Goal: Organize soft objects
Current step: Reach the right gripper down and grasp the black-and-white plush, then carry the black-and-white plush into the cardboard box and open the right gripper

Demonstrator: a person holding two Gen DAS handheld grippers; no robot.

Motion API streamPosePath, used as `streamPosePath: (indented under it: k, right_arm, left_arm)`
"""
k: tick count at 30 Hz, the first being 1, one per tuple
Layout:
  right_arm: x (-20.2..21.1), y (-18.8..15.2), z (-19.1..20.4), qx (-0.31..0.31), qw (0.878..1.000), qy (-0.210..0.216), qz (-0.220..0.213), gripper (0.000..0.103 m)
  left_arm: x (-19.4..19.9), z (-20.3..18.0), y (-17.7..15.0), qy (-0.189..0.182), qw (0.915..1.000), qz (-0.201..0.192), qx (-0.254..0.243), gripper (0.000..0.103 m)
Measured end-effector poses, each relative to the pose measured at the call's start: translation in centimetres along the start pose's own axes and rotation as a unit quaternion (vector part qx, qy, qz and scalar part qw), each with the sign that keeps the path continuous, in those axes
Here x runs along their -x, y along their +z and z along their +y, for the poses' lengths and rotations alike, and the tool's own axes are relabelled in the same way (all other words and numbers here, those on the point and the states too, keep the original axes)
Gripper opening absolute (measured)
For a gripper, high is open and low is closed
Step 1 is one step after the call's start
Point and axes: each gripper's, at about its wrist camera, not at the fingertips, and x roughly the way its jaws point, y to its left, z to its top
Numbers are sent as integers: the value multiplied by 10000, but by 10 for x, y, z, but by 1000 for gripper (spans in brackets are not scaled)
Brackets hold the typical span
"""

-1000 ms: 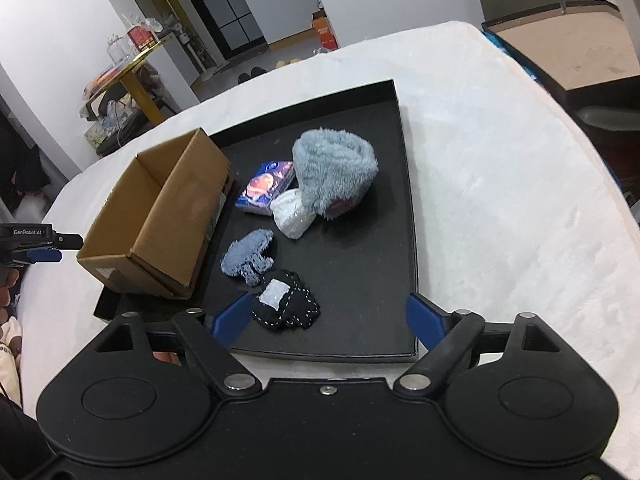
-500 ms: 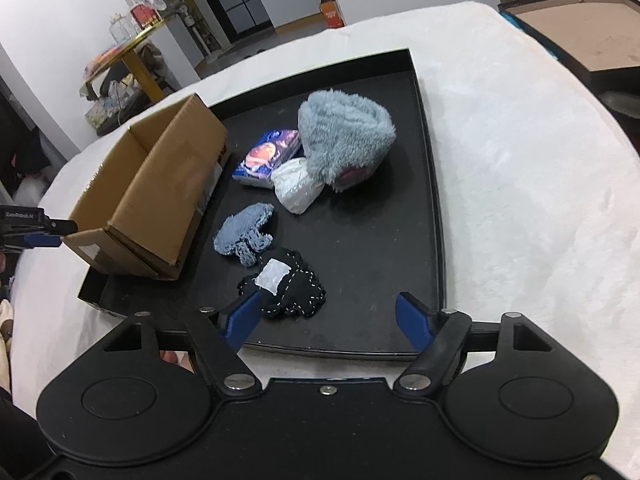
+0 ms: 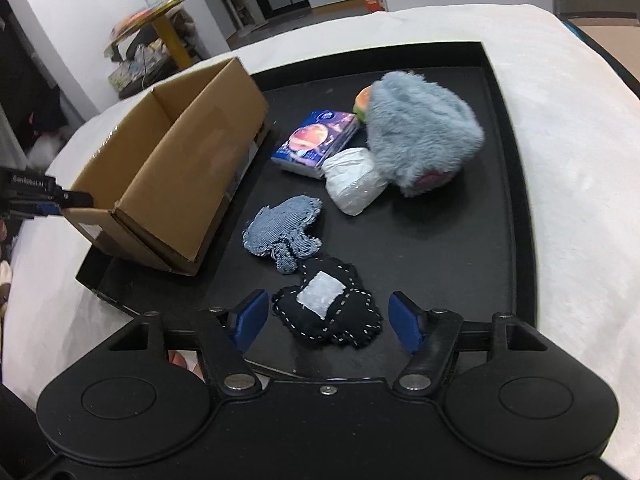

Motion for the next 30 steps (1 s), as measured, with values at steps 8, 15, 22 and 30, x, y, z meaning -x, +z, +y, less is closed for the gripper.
streamPosePath:
  k: [8,15,22,30]
  right_arm:
    - [-21,-3,11,162,9998,-108,-37,59]
    - [-19,-6,21,547,9973,-480,-55,39]
    - [-10,-3,12,336,9989,-326,-40,31]
    - [7,11,12,260,9989,-236,-302,31]
  left_arm:
    - [-15,-7,2,-38,9999,110,-46,20]
    - [-21,-13,2,115,9999,83,-66,12]
    - [-15,-14,-1,116,9999,75,11,12]
    - [-10,-17,3,181,9998,106,-31,12]
